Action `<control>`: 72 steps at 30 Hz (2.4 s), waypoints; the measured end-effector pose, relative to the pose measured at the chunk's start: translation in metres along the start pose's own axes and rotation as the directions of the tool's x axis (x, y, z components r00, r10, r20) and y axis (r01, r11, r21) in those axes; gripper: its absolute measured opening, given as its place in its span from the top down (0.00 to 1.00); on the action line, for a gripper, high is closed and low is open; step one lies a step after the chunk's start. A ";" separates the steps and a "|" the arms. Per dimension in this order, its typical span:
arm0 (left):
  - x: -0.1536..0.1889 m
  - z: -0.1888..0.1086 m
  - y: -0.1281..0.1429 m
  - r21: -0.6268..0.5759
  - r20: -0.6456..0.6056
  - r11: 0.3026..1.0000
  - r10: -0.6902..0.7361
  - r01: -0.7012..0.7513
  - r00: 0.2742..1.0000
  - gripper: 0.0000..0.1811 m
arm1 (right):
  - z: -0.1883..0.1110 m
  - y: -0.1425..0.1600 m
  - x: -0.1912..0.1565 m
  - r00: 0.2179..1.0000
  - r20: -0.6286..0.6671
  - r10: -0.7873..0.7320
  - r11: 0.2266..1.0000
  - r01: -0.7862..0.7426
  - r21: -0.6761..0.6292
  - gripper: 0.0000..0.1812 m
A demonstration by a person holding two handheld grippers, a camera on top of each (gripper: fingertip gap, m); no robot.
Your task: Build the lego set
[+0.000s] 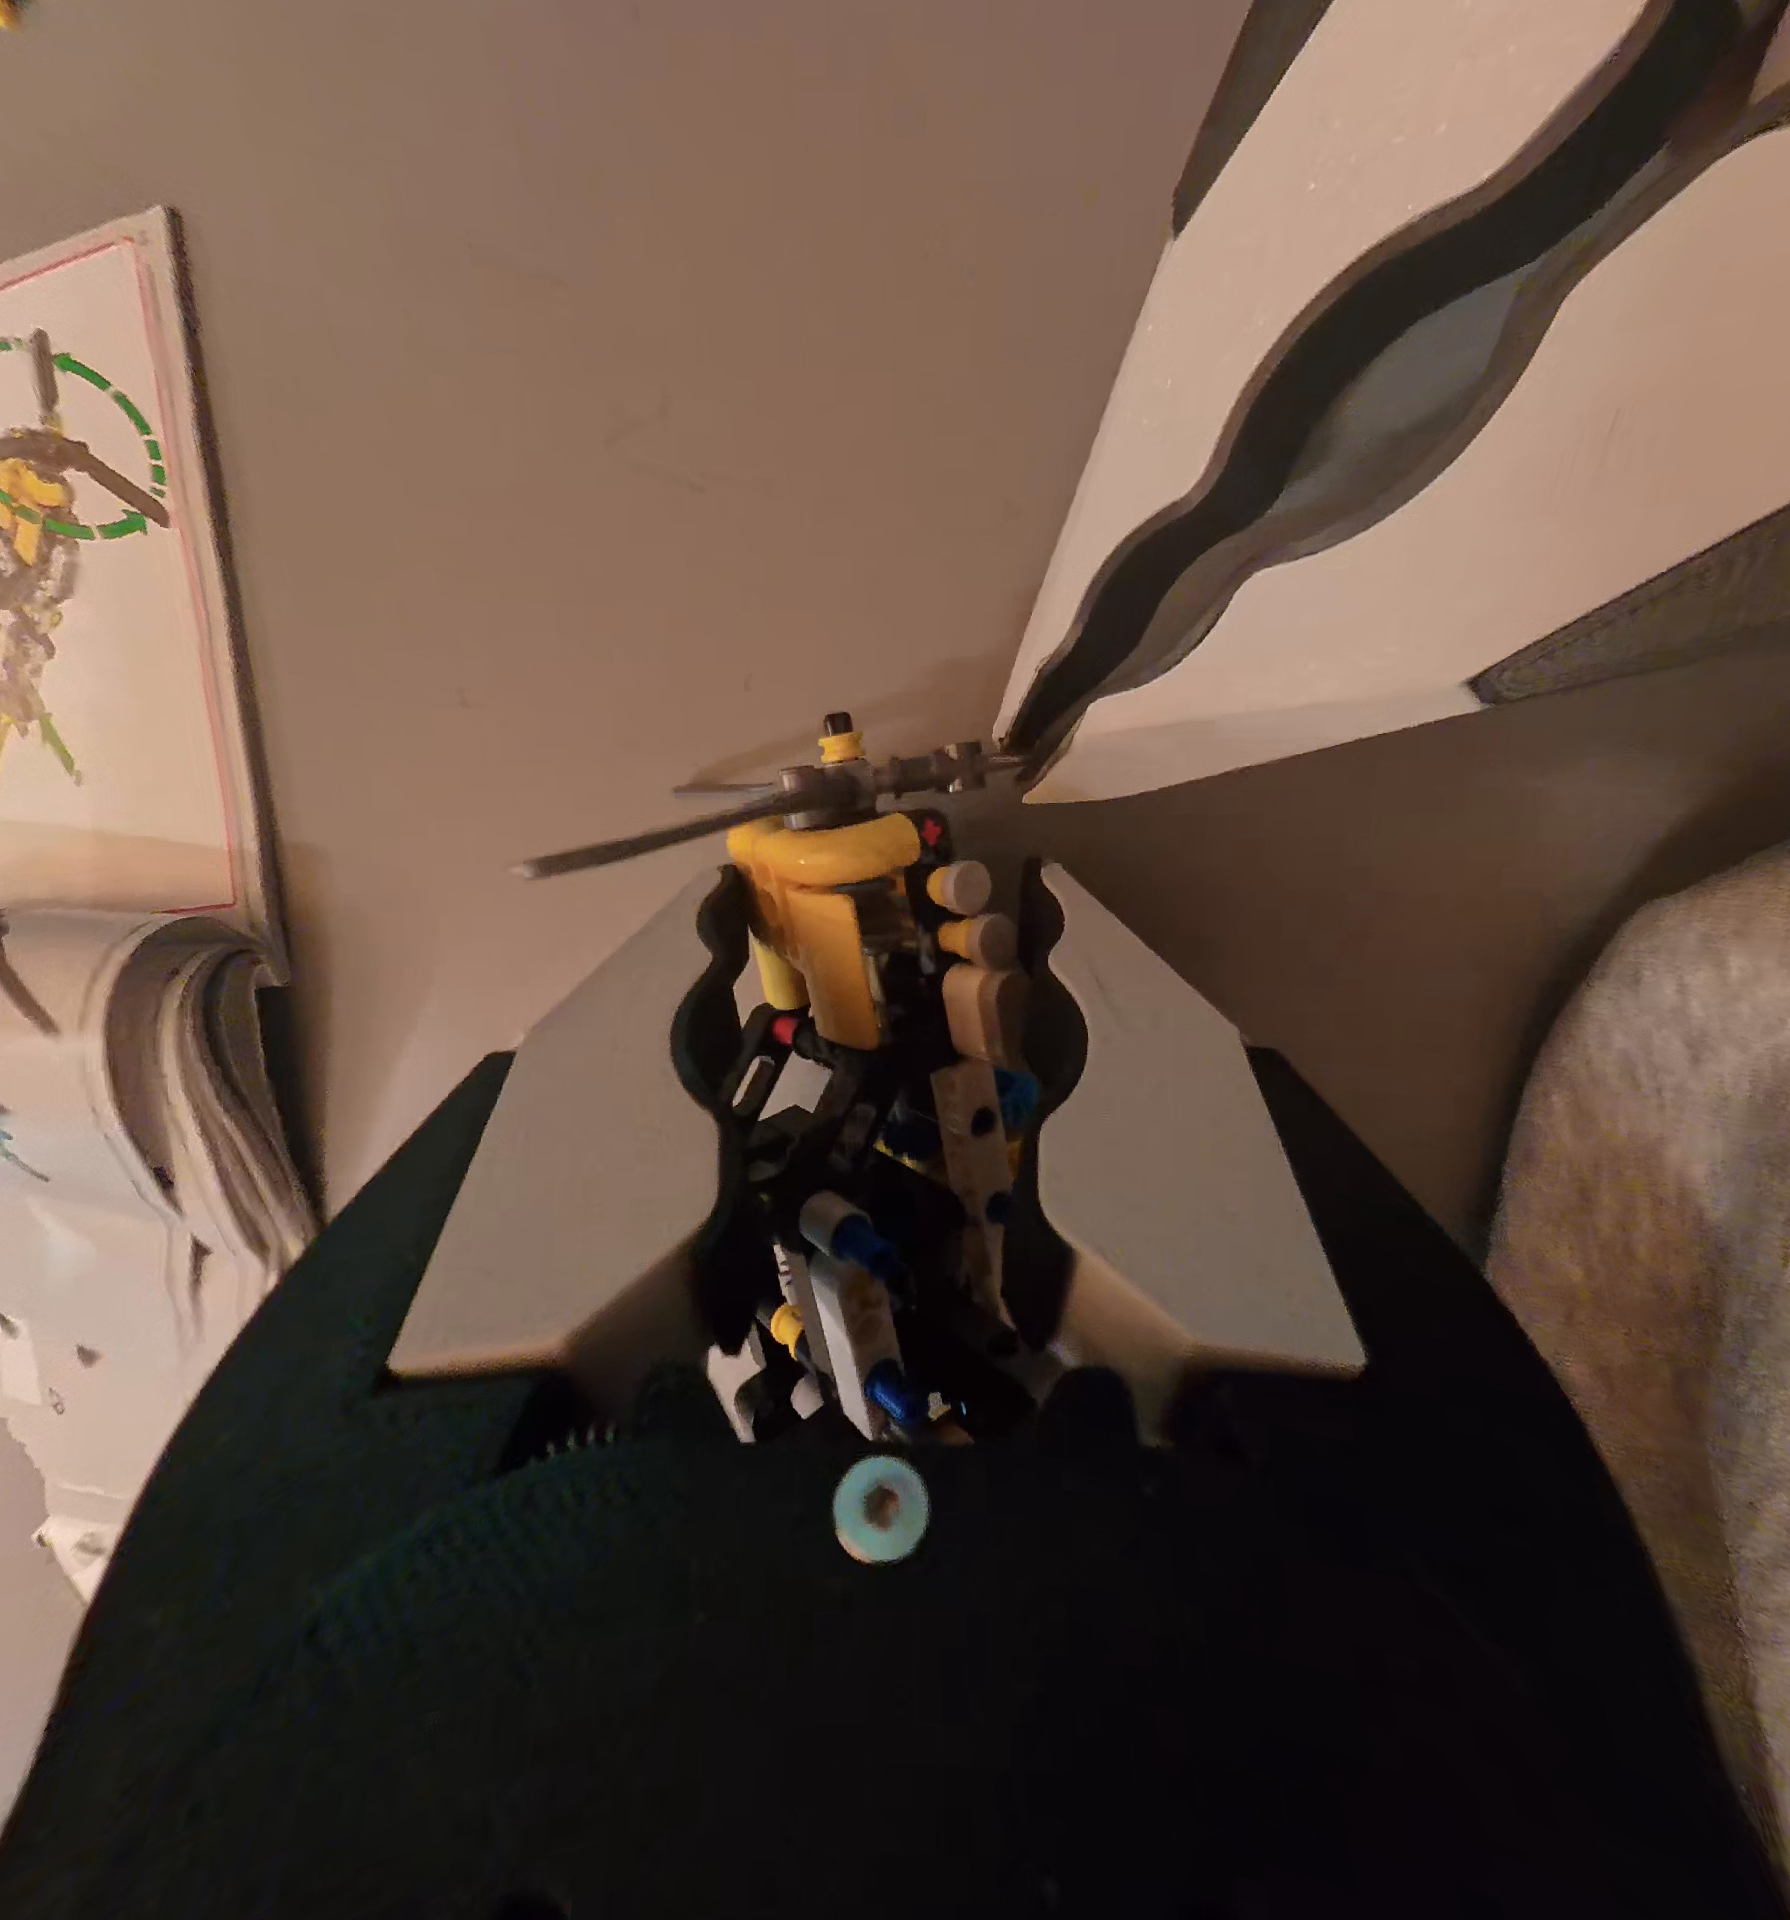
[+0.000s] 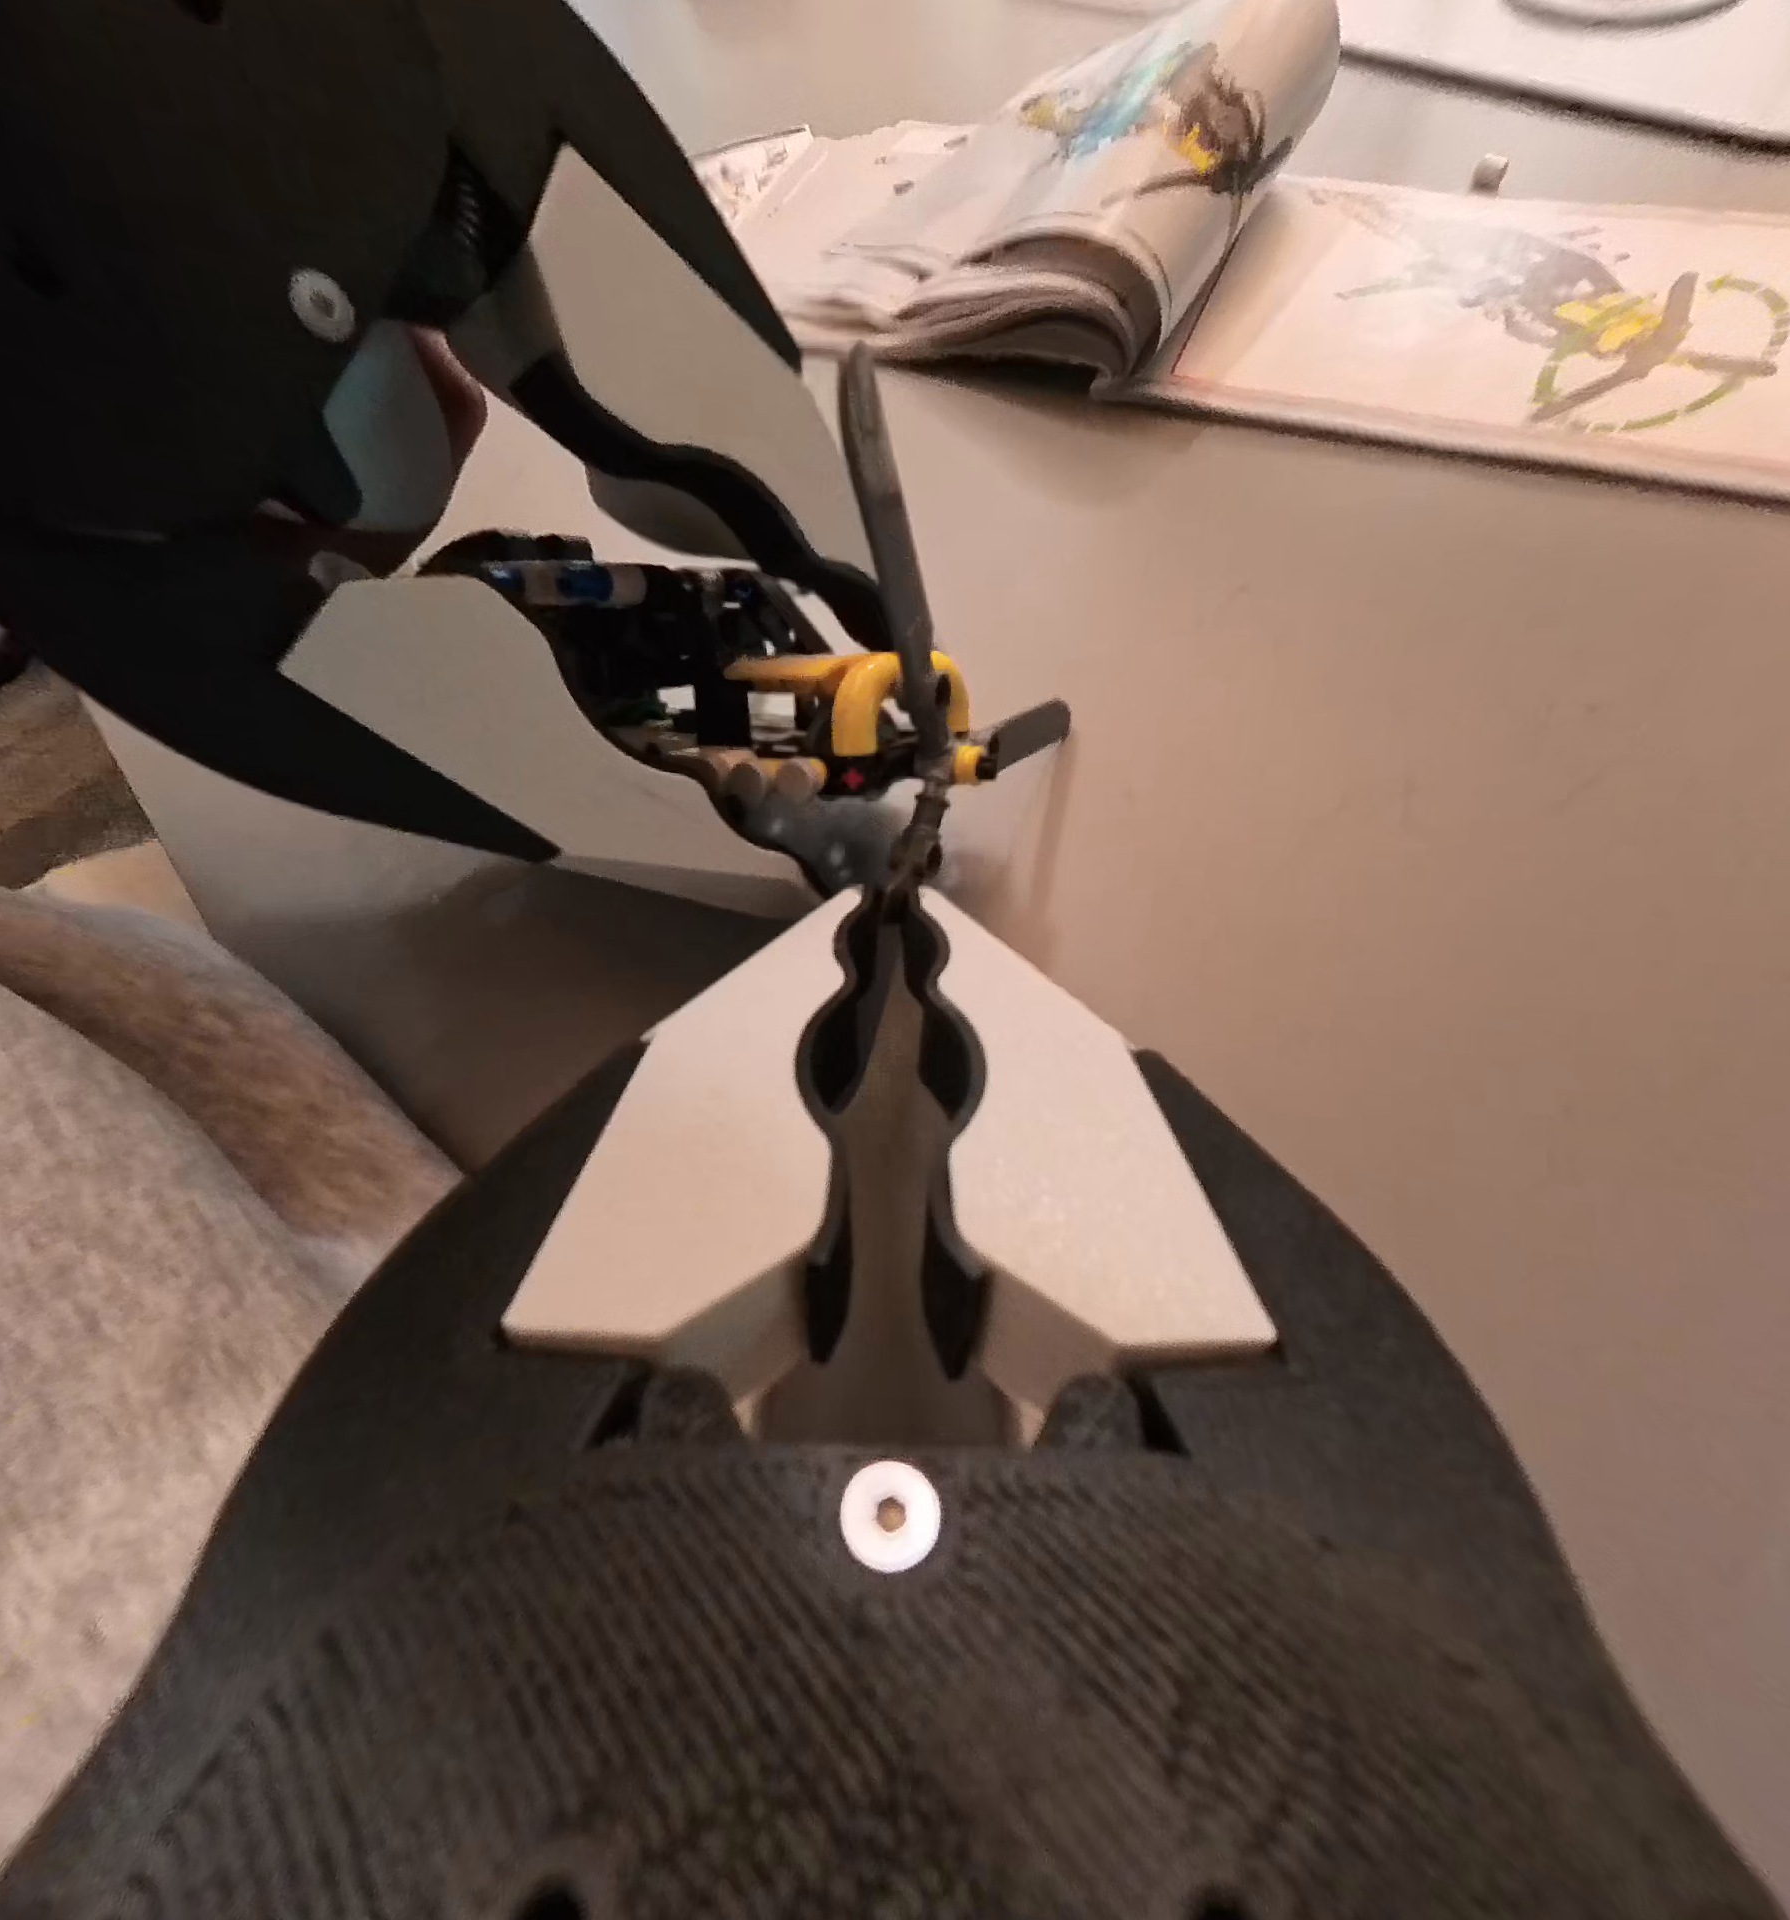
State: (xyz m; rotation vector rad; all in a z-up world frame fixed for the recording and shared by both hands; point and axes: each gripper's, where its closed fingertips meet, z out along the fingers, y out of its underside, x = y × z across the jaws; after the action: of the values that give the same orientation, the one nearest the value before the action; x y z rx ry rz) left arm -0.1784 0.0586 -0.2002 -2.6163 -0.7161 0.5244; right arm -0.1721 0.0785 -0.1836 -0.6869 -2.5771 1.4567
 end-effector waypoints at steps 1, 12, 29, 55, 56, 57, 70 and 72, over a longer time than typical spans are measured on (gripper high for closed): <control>-0.004 -0.002 0.000 0.010 0.025 1.000 0.013 -0.013 1.000 0.71 | -0.001 -0.005 0.000 1.000 -0.007 -0.005 1.000 0.005 0.022 0.99; -0.006 -0.013 0.003 0.069 0.137 0.996 0.039 -0.048 0.990 0.71 | -0.003 -0.016 -0.013 0.999 -0.014 -0.033 0.999 0.033 0.035 0.99; -0.007 -0.045 -0.008 0.255 0.234 0.966 -0.011 -0.050 0.972 0.70 | -0.024 -0.039 -0.024 0.959 -0.192 -0.206 0.964 0.233 0.128 0.99; 0.002 -0.039 0.024 0.179 -0.207 0.857 -0.448 0.484 0.870 0.75 | -0.026 -0.044 -0.034 0.960 -0.161 -0.227 0.946 0.257 0.197 0.83; 0.000 -0.041 0.024 0.197 -0.211 0.846 -0.457 0.495 0.864 0.75 | -0.023 -0.041 -0.034 0.957 -0.158 -0.243 0.945 0.270 0.184 0.80; -0.001 -0.044 0.024 0.208 -0.220 0.838 -0.463 0.505 0.859 0.75 | -0.019 -0.037 -0.035 0.952 -0.154 -0.263 0.943 0.287 0.167 0.77; -0.004 -0.080 0.007 0.361 -0.526 0.658 -0.442 0.661 0.727 0.85 | -0.009 -0.067 -0.051 0.891 -0.229 -0.392 0.845 0.447 0.292 1.00; -0.004 -0.078 0.008 0.357 -0.545 0.643 -0.446 0.678 0.710 0.84 | -0.002 -0.061 -0.045 0.902 -0.209 -0.379 0.874 0.423 0.241 1.00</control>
State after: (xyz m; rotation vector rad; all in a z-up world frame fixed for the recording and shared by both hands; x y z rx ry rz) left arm -0.1442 0.0302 -0.1355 -1.7277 -1.0233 -0.0448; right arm -0.1512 0.0339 -0.1257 -0.1962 -2.1600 1.5098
